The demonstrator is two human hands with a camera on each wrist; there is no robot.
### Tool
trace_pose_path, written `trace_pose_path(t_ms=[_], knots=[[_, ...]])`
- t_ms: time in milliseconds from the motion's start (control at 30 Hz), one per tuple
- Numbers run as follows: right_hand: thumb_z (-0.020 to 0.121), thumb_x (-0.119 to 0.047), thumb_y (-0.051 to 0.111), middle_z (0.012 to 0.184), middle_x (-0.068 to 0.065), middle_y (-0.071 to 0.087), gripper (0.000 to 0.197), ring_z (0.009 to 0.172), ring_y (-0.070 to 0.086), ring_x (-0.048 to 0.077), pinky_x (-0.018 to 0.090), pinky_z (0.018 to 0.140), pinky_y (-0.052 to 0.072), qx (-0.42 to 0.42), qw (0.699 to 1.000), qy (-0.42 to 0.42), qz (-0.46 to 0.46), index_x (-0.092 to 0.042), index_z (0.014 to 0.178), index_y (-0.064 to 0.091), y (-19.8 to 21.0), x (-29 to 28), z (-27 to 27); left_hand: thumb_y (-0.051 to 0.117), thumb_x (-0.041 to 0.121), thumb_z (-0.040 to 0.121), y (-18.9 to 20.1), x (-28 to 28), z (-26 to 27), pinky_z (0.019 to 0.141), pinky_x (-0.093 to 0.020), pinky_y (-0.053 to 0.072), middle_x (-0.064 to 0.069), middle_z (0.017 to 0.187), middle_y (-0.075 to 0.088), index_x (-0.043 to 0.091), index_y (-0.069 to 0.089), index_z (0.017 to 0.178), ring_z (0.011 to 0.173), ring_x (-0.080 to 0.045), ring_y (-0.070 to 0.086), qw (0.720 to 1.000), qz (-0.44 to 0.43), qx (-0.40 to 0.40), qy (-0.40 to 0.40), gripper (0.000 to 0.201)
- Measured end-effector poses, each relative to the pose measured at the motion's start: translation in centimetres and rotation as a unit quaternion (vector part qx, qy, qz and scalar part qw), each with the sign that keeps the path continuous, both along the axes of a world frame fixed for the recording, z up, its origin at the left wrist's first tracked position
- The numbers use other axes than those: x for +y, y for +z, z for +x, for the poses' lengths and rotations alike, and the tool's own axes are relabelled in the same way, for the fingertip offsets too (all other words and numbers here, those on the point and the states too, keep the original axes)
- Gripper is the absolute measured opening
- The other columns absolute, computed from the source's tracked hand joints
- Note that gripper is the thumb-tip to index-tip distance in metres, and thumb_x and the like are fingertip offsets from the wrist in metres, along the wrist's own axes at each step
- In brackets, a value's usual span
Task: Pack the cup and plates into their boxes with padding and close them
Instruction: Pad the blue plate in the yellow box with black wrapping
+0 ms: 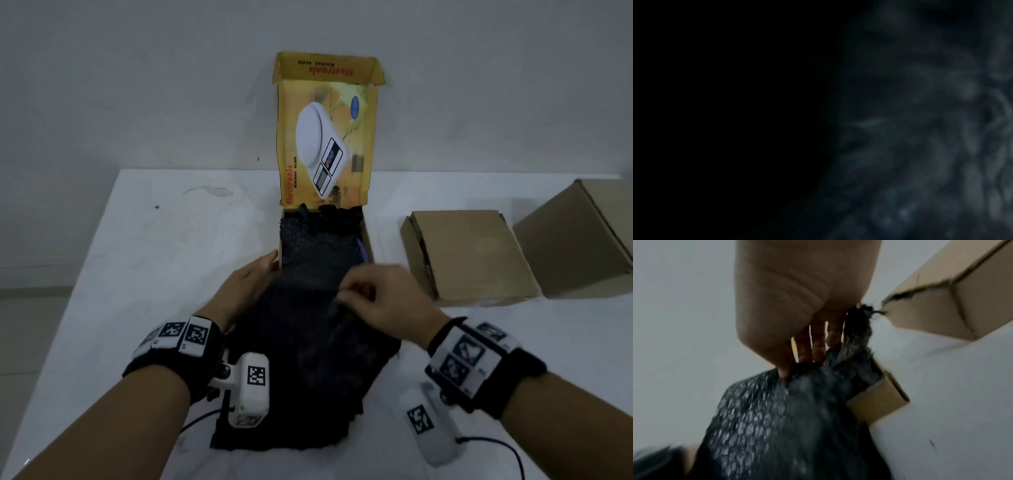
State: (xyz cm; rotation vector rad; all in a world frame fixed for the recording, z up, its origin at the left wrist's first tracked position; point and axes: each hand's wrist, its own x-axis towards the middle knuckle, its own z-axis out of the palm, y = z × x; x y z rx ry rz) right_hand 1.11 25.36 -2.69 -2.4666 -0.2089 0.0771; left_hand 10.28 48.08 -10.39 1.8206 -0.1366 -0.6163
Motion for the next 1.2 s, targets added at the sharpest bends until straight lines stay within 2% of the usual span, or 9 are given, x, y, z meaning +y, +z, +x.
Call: trace_pose_path(t_ms=[100,267,367,467,567,667,833,1033,1200], knots=[[0.083,-0.028,0.068,0.064,-0.010,0.060,0.010,0.060,0.055,0.009,0.029,0.063,0.050,-0.046,0.976,-0.203,0.056,-0.024,0.074,0.064,-0.6,-2.1,2.3,0.031,0.017,0.103,0.2,0.0,-0.1,0.088,-0.011,0.029,-0.007,0.137,0.047,0.004,0.041,0.138,0.125,-0.012,0.045,0.999,0.047,0.003,0.007,0.039],[0.086,-0.031,0.064,0.068,-0.003,0.060,0.016,0.068,0.058,0.017,0.026,0.061,0.044,-0.014,0.953,-0.302,0.023,-0.017,0.079,0.061,-2.5,-2.0,4.2,0.028,0.043,0.100,0.3,-0.1,-0.8,0.103,-0.020,0.028,0.008,0.138,0.048,0.025,0.047,0.137,0.126,-0.003,0.042,0.999,-0.040,0.015,0.025,0.046],[0.086,-0.038,0.062,0.096,0.004,0.060,0.025,0.091,0.059,0.025,0.029,0.072,0.046,0.037,0.954,-0.293,-0.050,-0.018,0.099,0.057,-3.0,-1.0,4.5,0.040,0.050,0.094,-0.5,0.2,-0.6,0.115,-0.033,0.024,0.011,0.143,0.043,0.036,0.050,0.132,0.136,-0.005,0.033,1.000,-0.012,-0.001,0.024,0.041],[0.087,-0.044,0.058,0.128,0.012,0.045,0.052,0.117,0.045,0.031,0.041,0.093,0.042,-0.027,0.963,-0.223,-0.147,-0.018,0.130,0.044,-3.0,0.3,4.6,0.055,0.041,0.092,-0.9,0.3,-0.8,0.112,-0.036,0.033,0.018,0.132,0.055,0.039,0.057,0.123,0.125,-0.002,0.047,0.999,-0.033,-0.016,0.011,0.031],[0.093,-0.054,0.041,0.159,0.009,0.003,0.067,0.146,0.002,0.027,0.046,0.116,0.010,-0.021,0.981,-0.081,-0.175,-0.030,0.150,0.015,-3.5,2.1,4.4,0.062,0.039,0.085,-0.9,0.1,-1.0,0.107,-0.039,0.040,0.017,0.119,0.064,0.036,0.061,0.118,0.115,-0.003,0.056,0.999,-0.042,-0.023,0.010,0.033],[0.088,-0.069,0.024,0.155,0.004,-0.028,0.073,0.141,-0.028,0.023,0.049,0.114,-0.011,0.052,0.977,-0.010,-0.206,-0.042,0.147,-0.009,-5.7,3.5,4.1,0.066,0.031,0.087,-1.0,-0.3,-1.2,0.104,-0.034,0.043,0.018,0.118,0.065,0.036,0.061,0.117,0.112,-0.001,0.057,0.999,-0.025,-0.034,0.033,0.031],[0.084,-0.076,0.019,0.150,0.007,-0.038,0.079,0.136,-0.036,0.030,0.051,0.114,-0.014,0.179,0.955,-0.024,-0.234,-0.042,0.146,-0.016,-7.6,3.6,5.1,0.070,0.027,0.083,-1.0,-1.3,-1.3,0.101,-0.026,0.044,0.022,0.111,0.062,0.039,0.058,0.114,0.111,-0.001,0.057,0.995,-0.012,-0.045,0.092,0.035],[0.084,-0.076,0.024,0.154,0.008,-0.029,0.081,0.139,-0.030,0.030,0.049,0.115,-0.013,0.204,0.952,-0.021,-0.228,-0.039,0.148,-0.009,-7.2,3.4,5.5,0.068,0.036,0.084,-1.6,-1.4,-1.3,0.106,-0.031,0.038,0.014,0.130,0.048,0.035,0.027,0.145,0.125,-0.004,0.044,0.989,0.032,-0.110,0.089,0.074],[0.085,-0.043,0.058,0.150,0.016,0.030,0.056,0.136,0.029,0.035,0.047,0.106,0.028,-0.003,0.973,-0.109,-0.206,-0.021,0.135,0.046,-4.1,2.8,5.8,0.061,0.028,0.088,-0.7,-1.8,-0.4,0.109,-0.053,0.032,0.010,0.158,0.005,0.053,0.007,0.143,0.142,-0.015,0.021,0.960,0.101,-0.260,-0.012,0.081]])
